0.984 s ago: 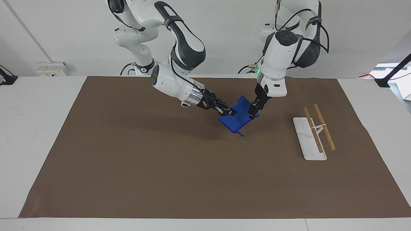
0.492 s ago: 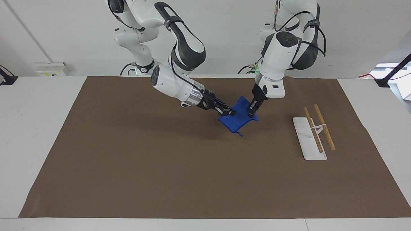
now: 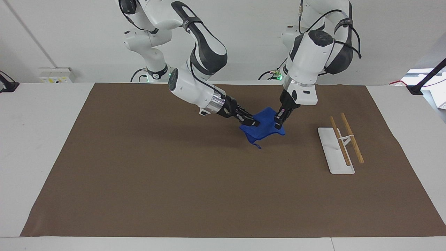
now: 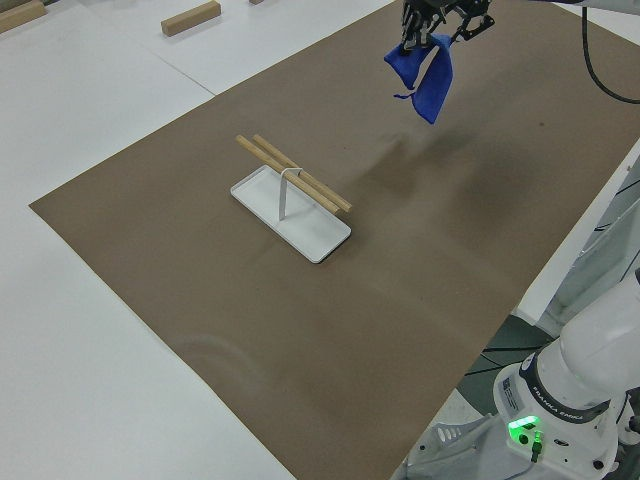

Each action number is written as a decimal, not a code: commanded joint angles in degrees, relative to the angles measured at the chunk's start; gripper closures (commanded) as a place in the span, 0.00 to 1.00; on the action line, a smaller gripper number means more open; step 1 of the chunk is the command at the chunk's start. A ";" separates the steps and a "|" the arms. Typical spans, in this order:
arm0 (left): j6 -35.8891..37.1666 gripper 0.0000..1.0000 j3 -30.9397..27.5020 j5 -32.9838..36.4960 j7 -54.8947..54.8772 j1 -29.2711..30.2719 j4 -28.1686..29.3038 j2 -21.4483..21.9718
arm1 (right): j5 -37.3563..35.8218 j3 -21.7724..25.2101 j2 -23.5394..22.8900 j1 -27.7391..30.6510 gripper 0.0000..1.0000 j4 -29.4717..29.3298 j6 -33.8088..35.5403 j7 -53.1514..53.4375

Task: Right arm passes towel to left arm to hang

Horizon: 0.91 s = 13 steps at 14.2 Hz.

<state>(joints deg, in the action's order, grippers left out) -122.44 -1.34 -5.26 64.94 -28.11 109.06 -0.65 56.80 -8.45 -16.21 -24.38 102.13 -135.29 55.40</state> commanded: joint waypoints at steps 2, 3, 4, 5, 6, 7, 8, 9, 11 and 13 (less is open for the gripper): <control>5.19 0.99 -0.59 -0.54 -6.57 5.42 -3.41 -0.05 | -23.49 0.19 3.45 4.23 0.00 0.44 5.36 -2.91; 5.19 1.00 -0.42 -0.45 -7.28 8.14 -2.98 -0.05 | -30.28 0.10 4.33 6.87 0.00 0.00 9.48 -6.49; 4.75 1.00 -0.42 -0.54 -9.28 10.42 -2.71 0.04 | -35.48 0.10 5.12 9.24 0.00 -0.70 13.52 -11.75; 4.58 1.00 -0.42 -0.54 -13.05 13.15 -2.10 0.12 | -40.14 0.19 6.09 12.14 0.00 -1.05 17.13 -18.76; 4.49 1.00 -0.42 -0.54 -16.39 15.26 -1.66 0.21 | -43.76 0.19 7.06 15.21 0.00 -1.23 20.04 -25.71; 4.05 1.00 -0.42 -0.54 -17.99 16.76 -1.05 0.30 | -47.27 0.19 8.28 18.11 0.00 -1.23 23.28 -32.48; 3.26 1.00 -0.42 -0.54 -18.18 18.52 -0.78 0.30 | -51.31 0.19 9.60 20.41 0.00 -1.58 26.36 -38.81; 2.39 1.00 -0.42 -0.54 -18.18 19.84 -0.43 0.30 | -55.01 0.19 10.75 22.60 0.00 -2.54 29.79 -43.74; -0.68 1.00 -0.59 -0.45 -18.36 22.04 1.67 0.47 | -59.24 0.27 12.33 26.04 0.00 -6.05 37.43 -48.26; -4.29 1.00 -0.59 -0.19 -20.80 25.02 3.17 0.30 | -64.25 0.19 12.43 27.81 0.00 -11.66 45.43 -51.43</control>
<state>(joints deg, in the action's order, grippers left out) -123.21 -2.28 -5.25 46.92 -5.65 109.87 -0.77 -3.38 -7.36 -3.78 2.24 95.51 -95.99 6.83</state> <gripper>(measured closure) 0.982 0.000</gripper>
